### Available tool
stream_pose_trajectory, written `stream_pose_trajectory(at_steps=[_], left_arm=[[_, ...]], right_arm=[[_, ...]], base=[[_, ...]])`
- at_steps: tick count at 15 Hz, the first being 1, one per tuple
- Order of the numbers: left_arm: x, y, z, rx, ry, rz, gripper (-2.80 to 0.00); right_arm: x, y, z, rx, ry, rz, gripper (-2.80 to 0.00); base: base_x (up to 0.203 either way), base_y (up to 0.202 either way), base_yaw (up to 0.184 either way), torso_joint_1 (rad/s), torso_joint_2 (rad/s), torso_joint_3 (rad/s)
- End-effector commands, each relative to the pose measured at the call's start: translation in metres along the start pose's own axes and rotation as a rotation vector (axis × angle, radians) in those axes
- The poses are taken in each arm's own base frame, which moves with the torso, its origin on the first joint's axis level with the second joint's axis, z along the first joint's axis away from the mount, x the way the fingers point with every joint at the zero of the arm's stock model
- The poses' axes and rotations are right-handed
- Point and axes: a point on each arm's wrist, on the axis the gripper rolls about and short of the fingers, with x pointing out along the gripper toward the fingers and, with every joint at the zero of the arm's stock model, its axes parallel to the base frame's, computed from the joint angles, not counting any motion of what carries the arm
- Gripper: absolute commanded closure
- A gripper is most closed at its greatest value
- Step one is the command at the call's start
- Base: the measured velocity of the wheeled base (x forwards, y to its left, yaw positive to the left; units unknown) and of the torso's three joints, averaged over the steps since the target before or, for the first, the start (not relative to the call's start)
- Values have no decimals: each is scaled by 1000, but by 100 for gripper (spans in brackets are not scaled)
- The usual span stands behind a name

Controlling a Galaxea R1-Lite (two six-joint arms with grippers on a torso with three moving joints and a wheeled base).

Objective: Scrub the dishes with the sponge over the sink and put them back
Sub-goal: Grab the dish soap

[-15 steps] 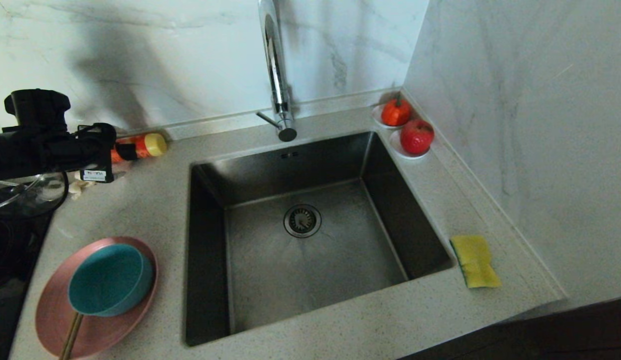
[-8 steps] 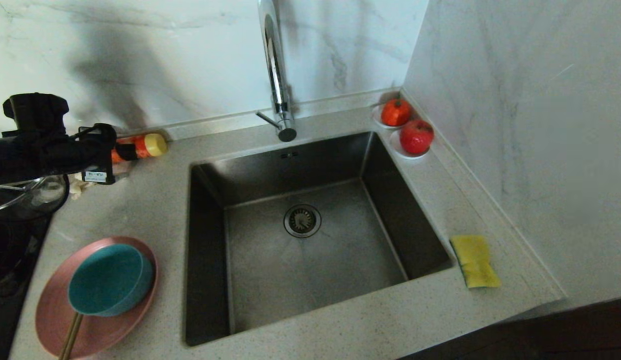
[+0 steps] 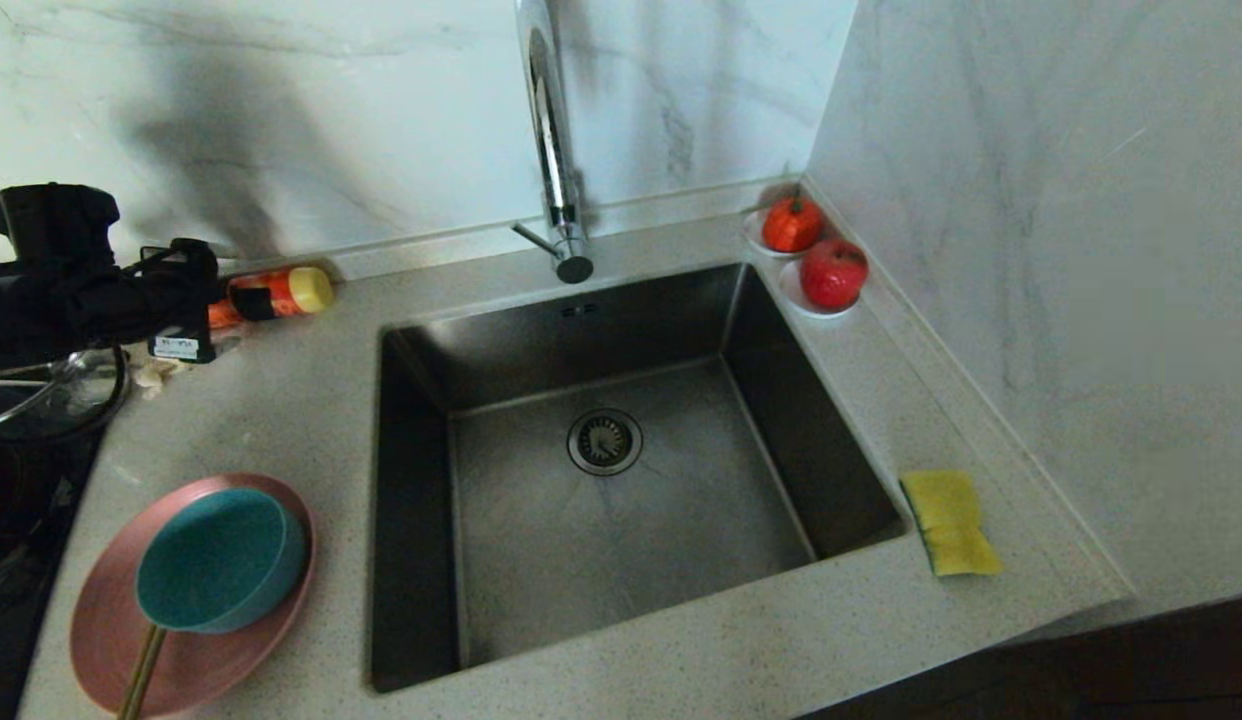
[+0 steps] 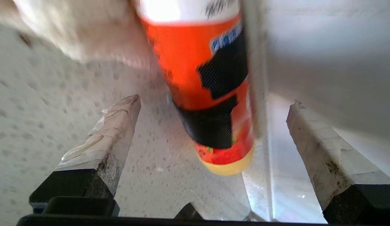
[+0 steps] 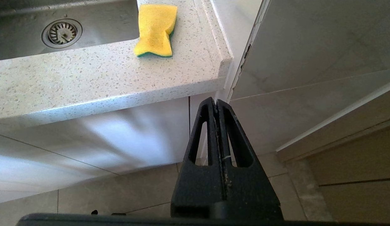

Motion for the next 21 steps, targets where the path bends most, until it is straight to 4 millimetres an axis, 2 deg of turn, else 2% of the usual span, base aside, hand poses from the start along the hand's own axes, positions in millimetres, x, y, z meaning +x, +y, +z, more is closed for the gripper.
stream_pose_trajectory(at_steps=[1, 14, 21], left_arm=[[-3, -1, 4, -4, -9, -3, -280], [3, -1, 5, -1, -52, -18, -280], [18, 1, -4, -1, -89, 17, -280]], right_arm=[[0, 0, 0, 0, 0, 0, 0], [0, 0, 0, 0, 1, 0, 0], [0, 0, 0, 1, 0, 0, 0]], base=[[0, 0, 0, 0, 0, 0], [0, 0, 0, 0, 0, 0], [0, 0, 0, 0, 0, 0]])
